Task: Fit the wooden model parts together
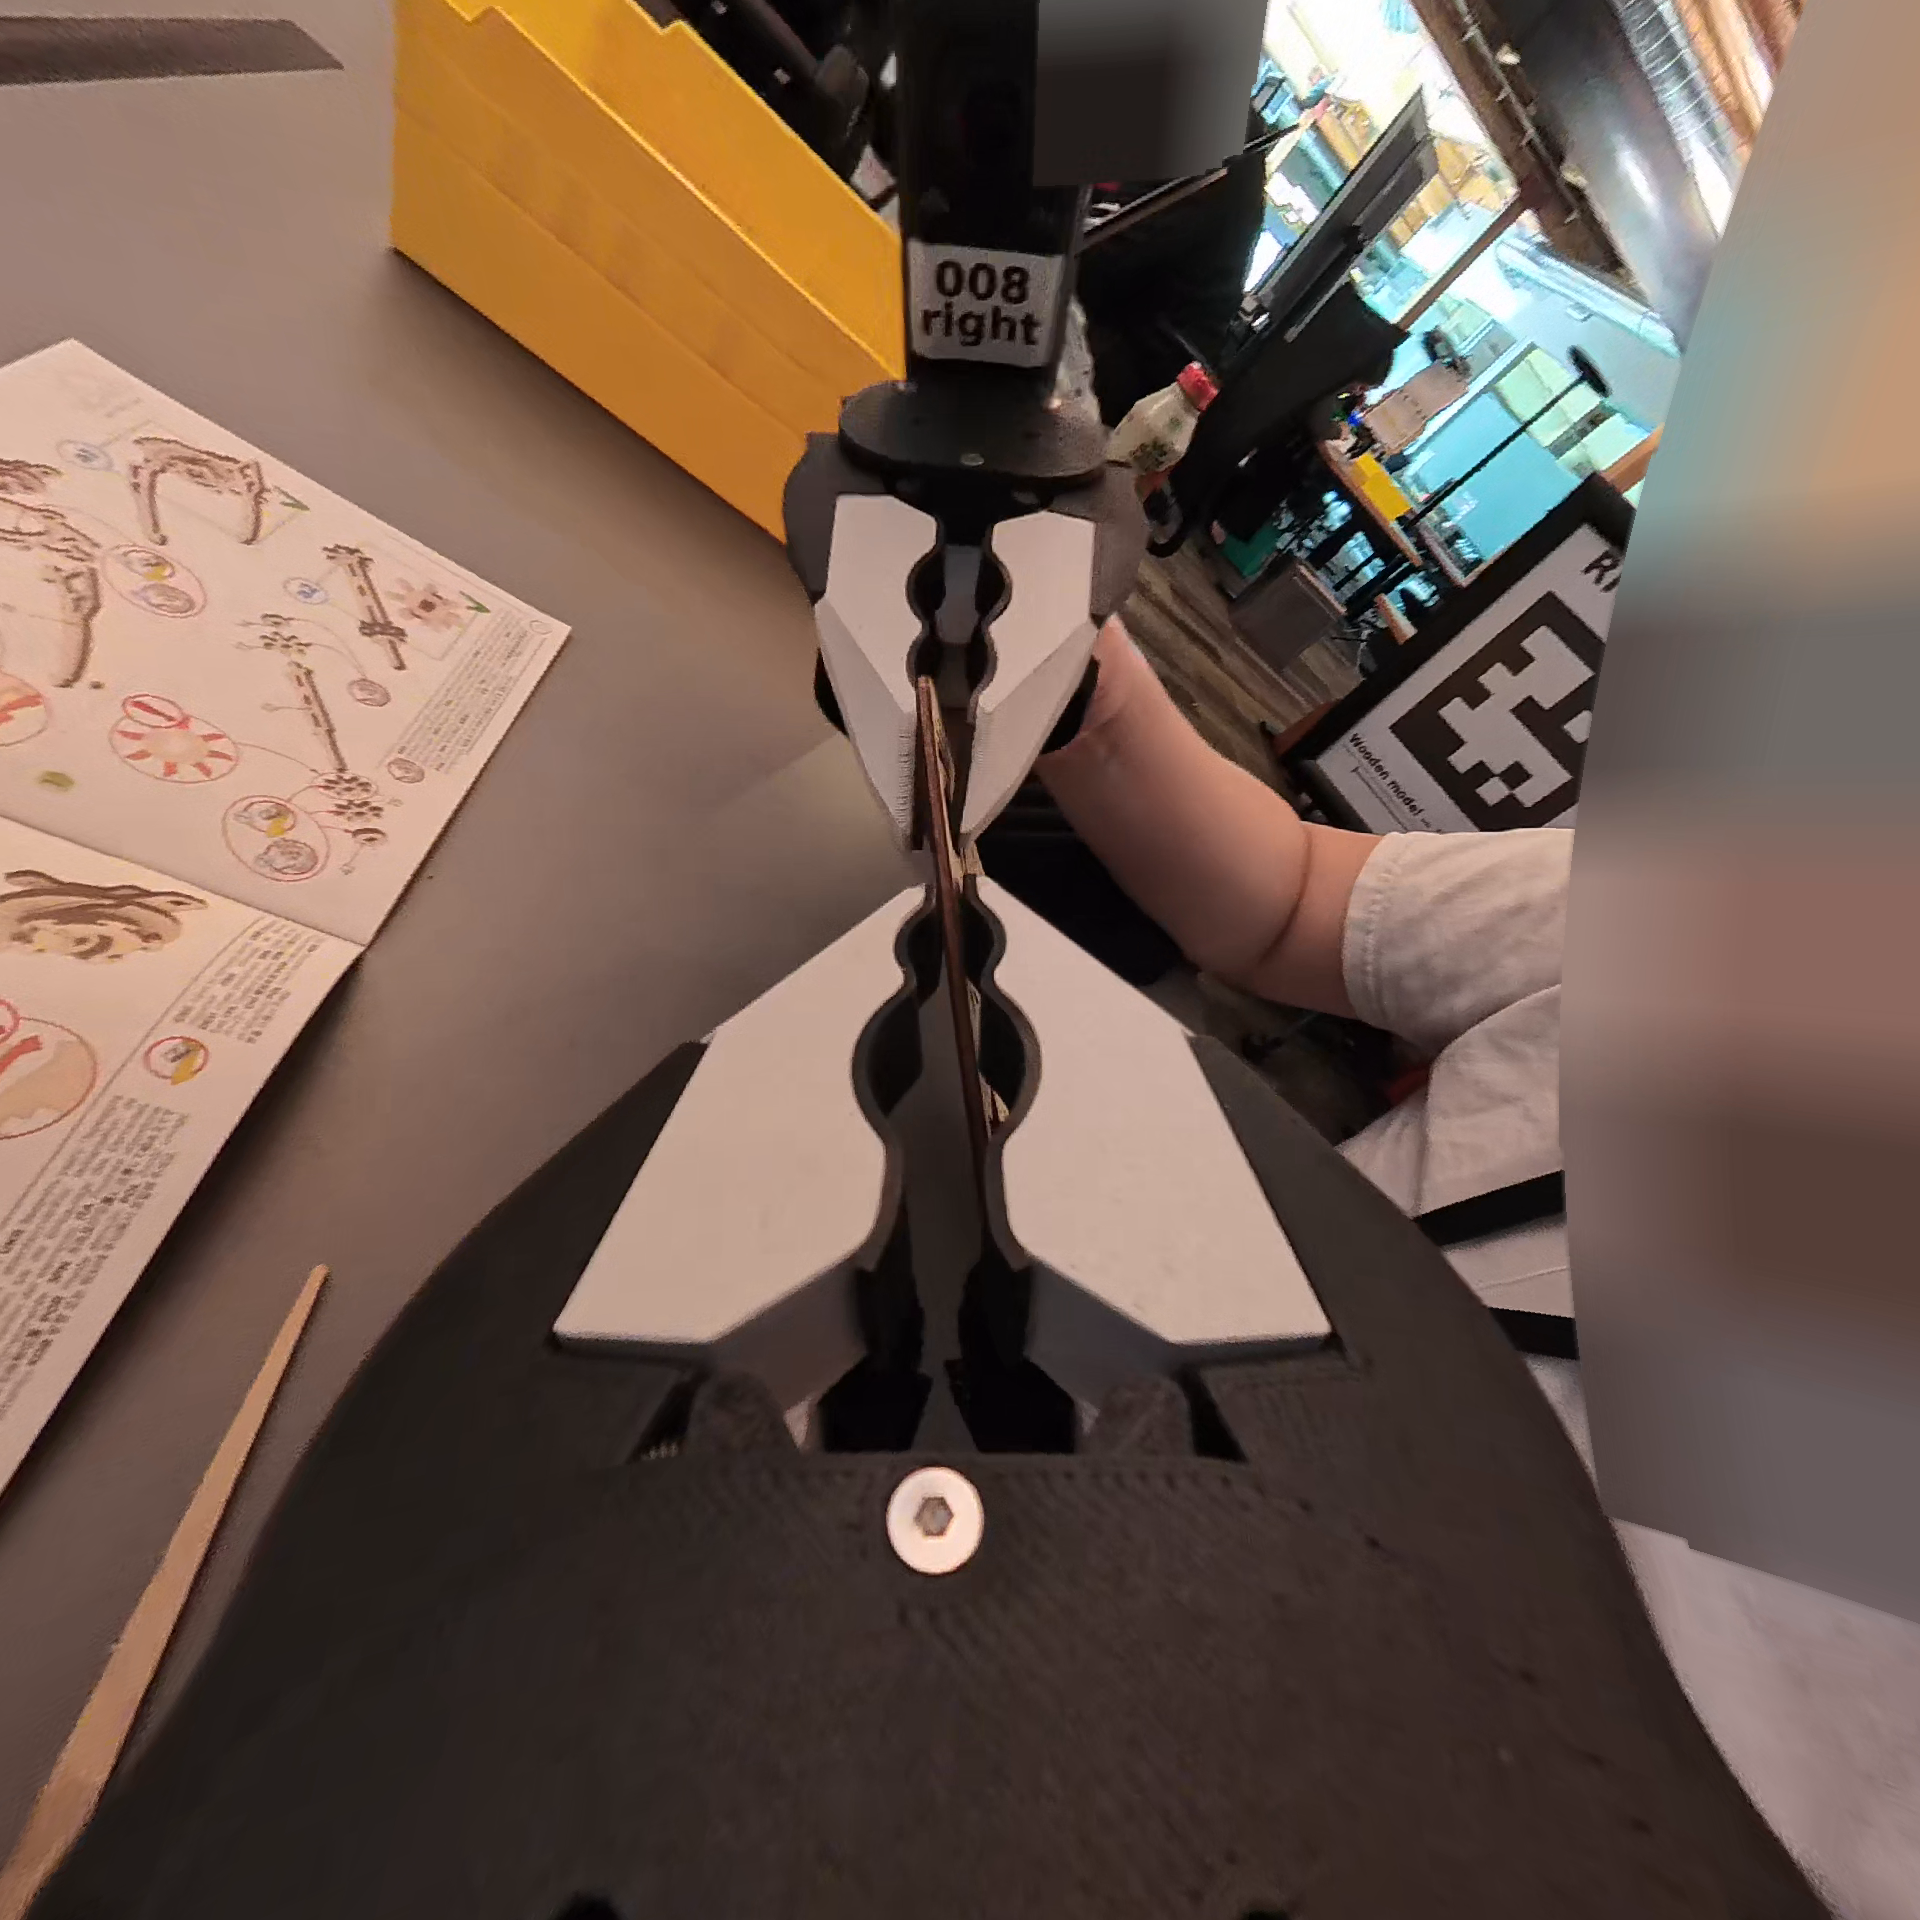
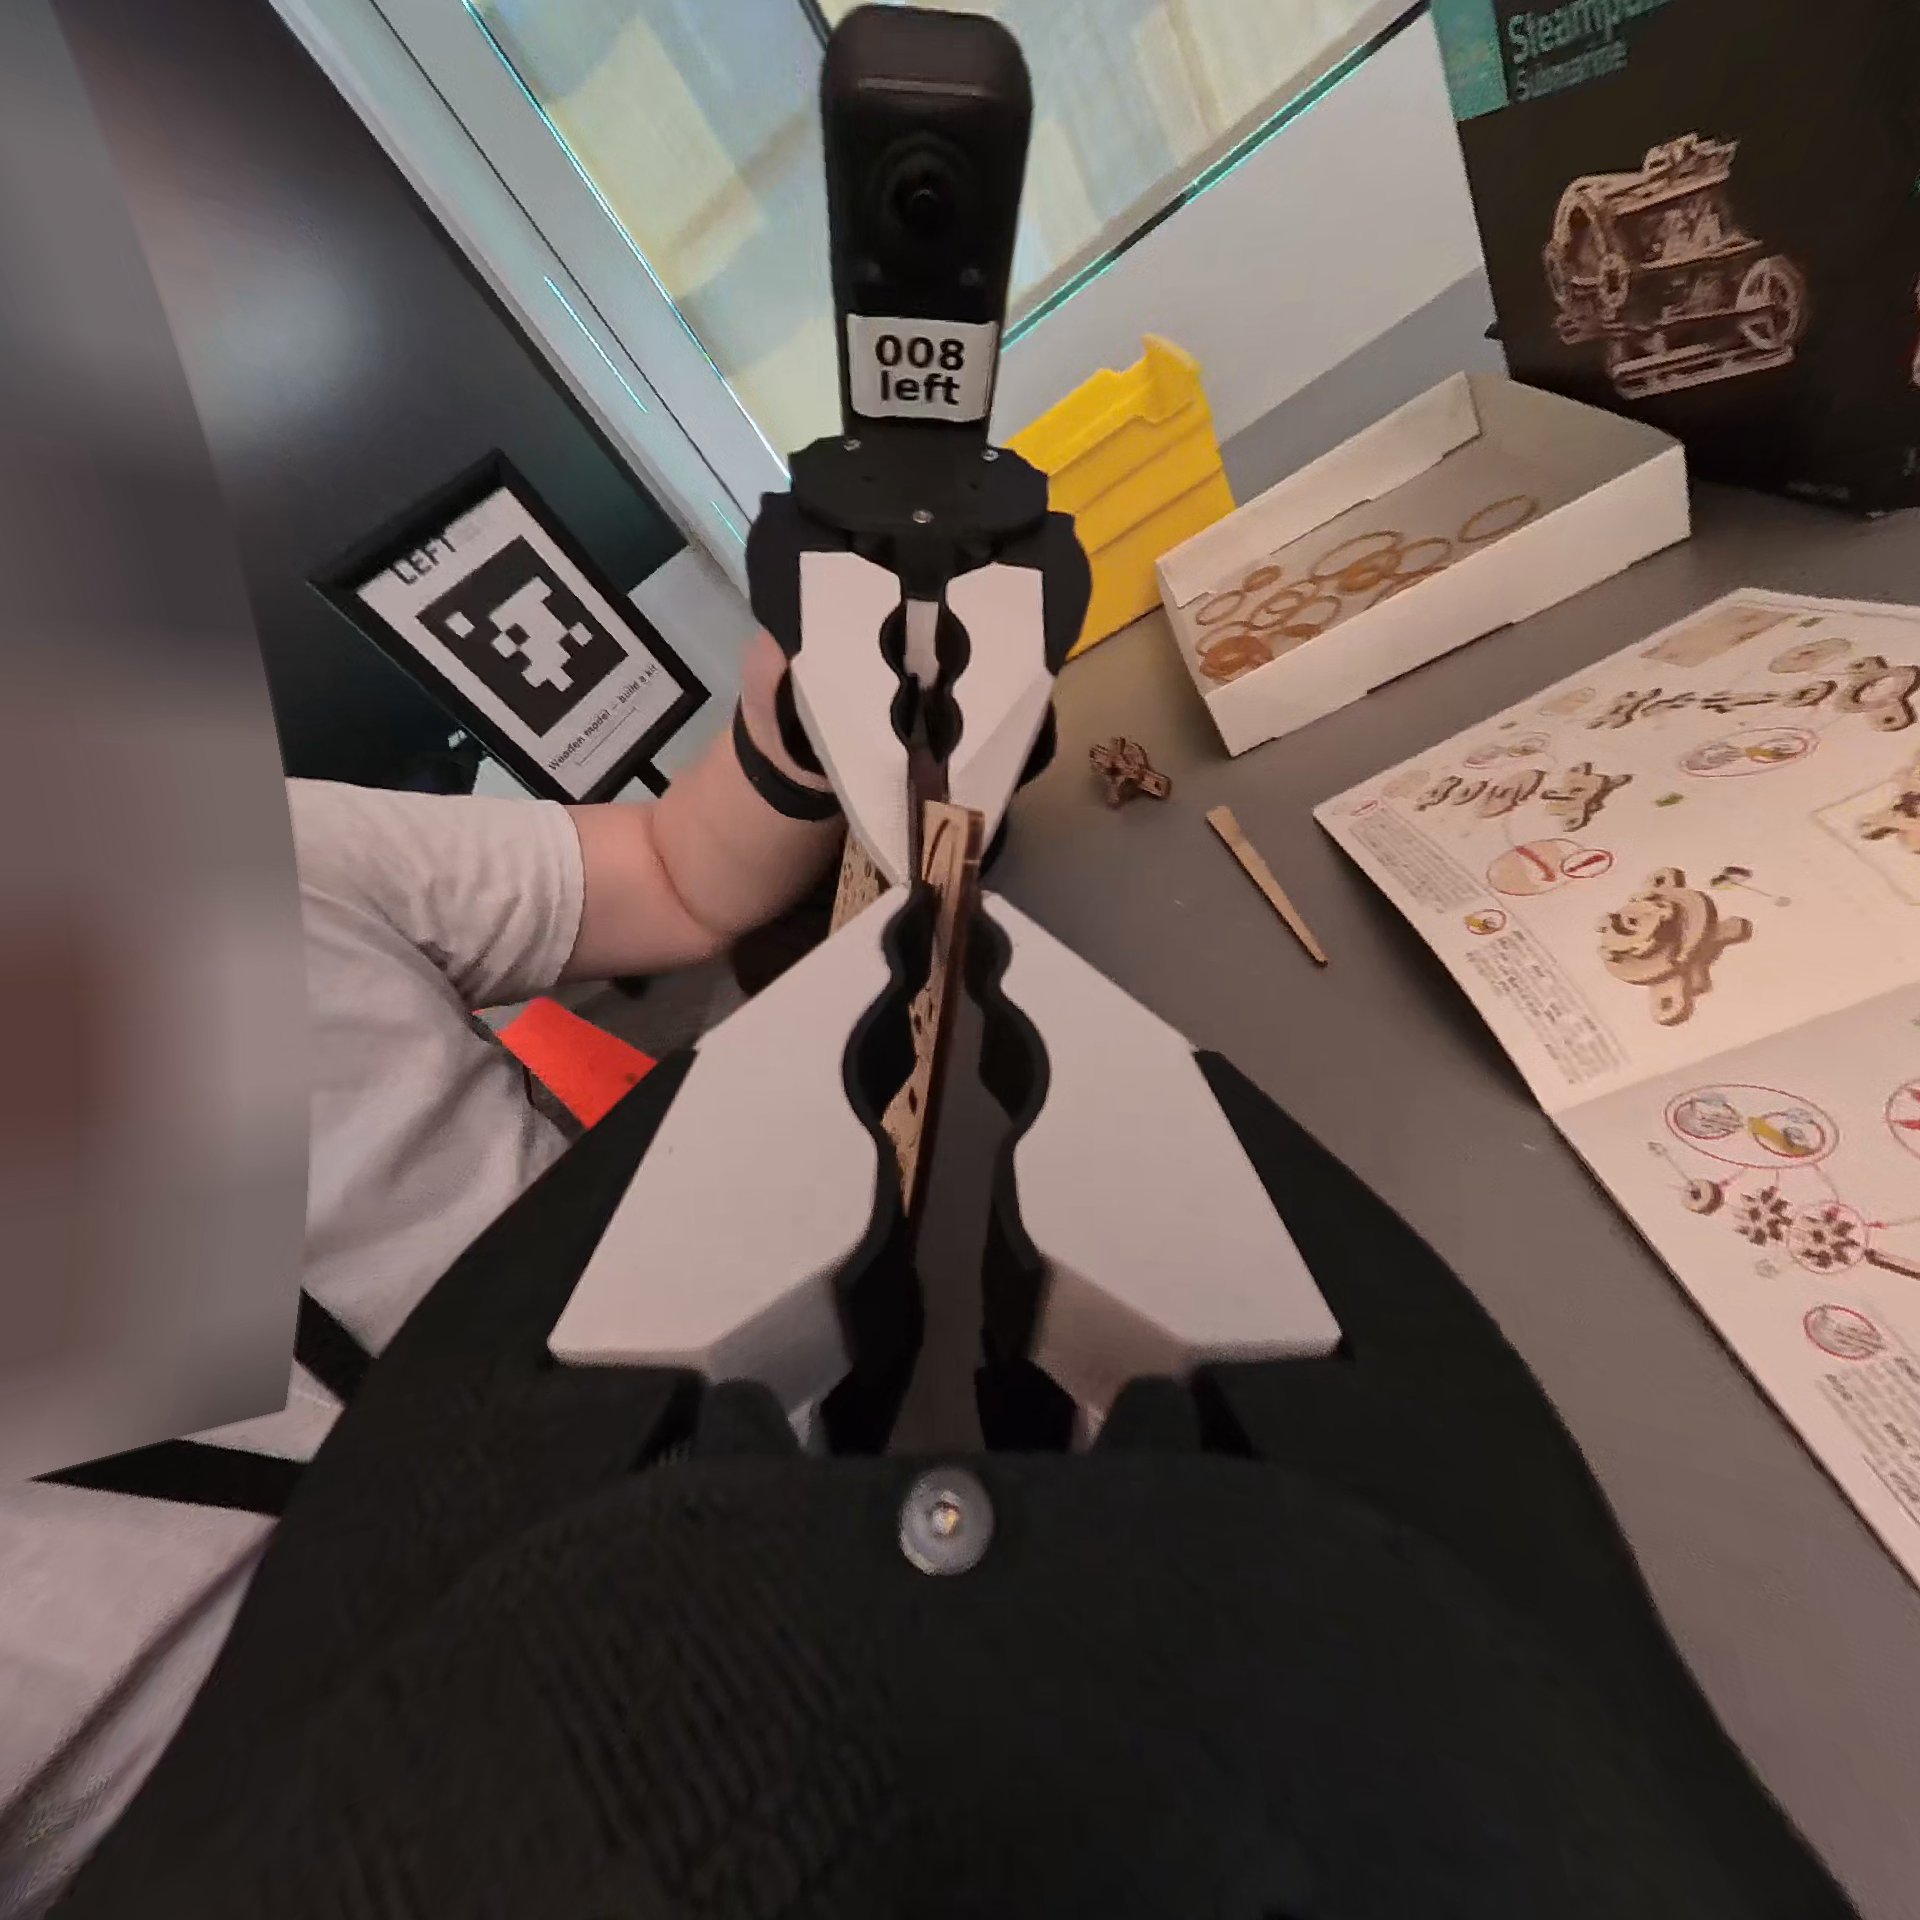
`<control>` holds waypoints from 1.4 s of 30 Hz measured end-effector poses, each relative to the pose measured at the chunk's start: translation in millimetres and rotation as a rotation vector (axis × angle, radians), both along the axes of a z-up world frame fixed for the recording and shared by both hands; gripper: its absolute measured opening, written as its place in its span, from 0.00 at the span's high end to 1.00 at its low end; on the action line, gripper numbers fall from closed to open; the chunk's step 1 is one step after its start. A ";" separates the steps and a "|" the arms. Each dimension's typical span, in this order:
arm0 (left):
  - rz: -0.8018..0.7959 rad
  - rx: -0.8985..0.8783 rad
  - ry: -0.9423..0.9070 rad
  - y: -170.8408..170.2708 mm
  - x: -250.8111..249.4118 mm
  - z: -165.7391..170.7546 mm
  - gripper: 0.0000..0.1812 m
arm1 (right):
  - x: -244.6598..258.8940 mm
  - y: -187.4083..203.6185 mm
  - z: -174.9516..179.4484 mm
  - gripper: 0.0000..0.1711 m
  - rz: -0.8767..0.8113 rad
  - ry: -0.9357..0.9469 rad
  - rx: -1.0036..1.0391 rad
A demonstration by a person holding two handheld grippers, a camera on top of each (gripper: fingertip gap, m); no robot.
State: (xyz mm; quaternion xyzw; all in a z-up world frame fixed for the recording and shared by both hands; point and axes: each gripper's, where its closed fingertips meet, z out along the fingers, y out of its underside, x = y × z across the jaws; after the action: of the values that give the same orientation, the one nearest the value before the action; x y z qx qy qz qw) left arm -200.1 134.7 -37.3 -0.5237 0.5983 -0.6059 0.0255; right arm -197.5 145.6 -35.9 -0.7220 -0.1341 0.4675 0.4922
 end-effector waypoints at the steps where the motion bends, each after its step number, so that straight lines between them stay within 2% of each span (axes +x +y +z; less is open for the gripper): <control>1: -0.012 -0.019 -0.007 -1.3 -0.7 2.2 0.99 | -1.1 -1.8 3.6 0.98 0.015 0.025 0.007; 3: -0.037 -0.034 -0.024 -4.9 -2.2 6.8 0.99 | -3.6 -6.3 9.8 0.99 0.074 0.125 -0.007; 6: -0.035 0.060 -0.021 -6.2 -2.3 -0.1 0.99 | -5.0 -8.2 3.0 0.98 0.121 0.173 -0.062; 11: -0.041 0.052 -0.011 -6.9 -2.4 -1.7 0.99 | -6.3 -10.3 -1.6 0.98 0.115 0.095 -0.063; 13: -0.031 0.074 -0.006 -5.2 -1.5 -4.2 0.99 | -5.8 -9.6 -3.1 0.96 0.116 0.112 -0.081; 19: -0.031 0.085 -0.001 -4.6 -1.1 -6.7 0.98 | -8.0 -10.8 -9.9 0.98 0.131 0.098 -0.117; 23: -0.056 0.082 -0.037 -6.8 -2.7 -2.5 0.97 | -10.1 -12.6 -4.8 0.99 0.143 0.119 -0.109; 27: -0.108 0.131 -0.015 -15.8 -5.7 -13.5 0.96 | -13.9 -13.5 -9.0 0.99 0.151 0.082 -0.115; 35: -0.129 0.011 0.053 -18.3 -8.7 -12.7 0.99 | -15.0 -13.8 -10.2 0.99 0.138 0.018 -0.101; 42: -0.098 0.055 0.051 -17.7 -6.4 -15.5 0.99 | -12.1 -12.9 -13.2 0.99 0.122 -0.026 -0.099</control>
State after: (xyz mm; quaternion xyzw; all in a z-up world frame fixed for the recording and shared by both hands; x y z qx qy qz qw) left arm -206.5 117.0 -52.9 -0.5081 0.6402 -0.5762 -0.0050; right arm -209.5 132.7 -49.2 -0.7418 -0.1609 0.4934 0.4248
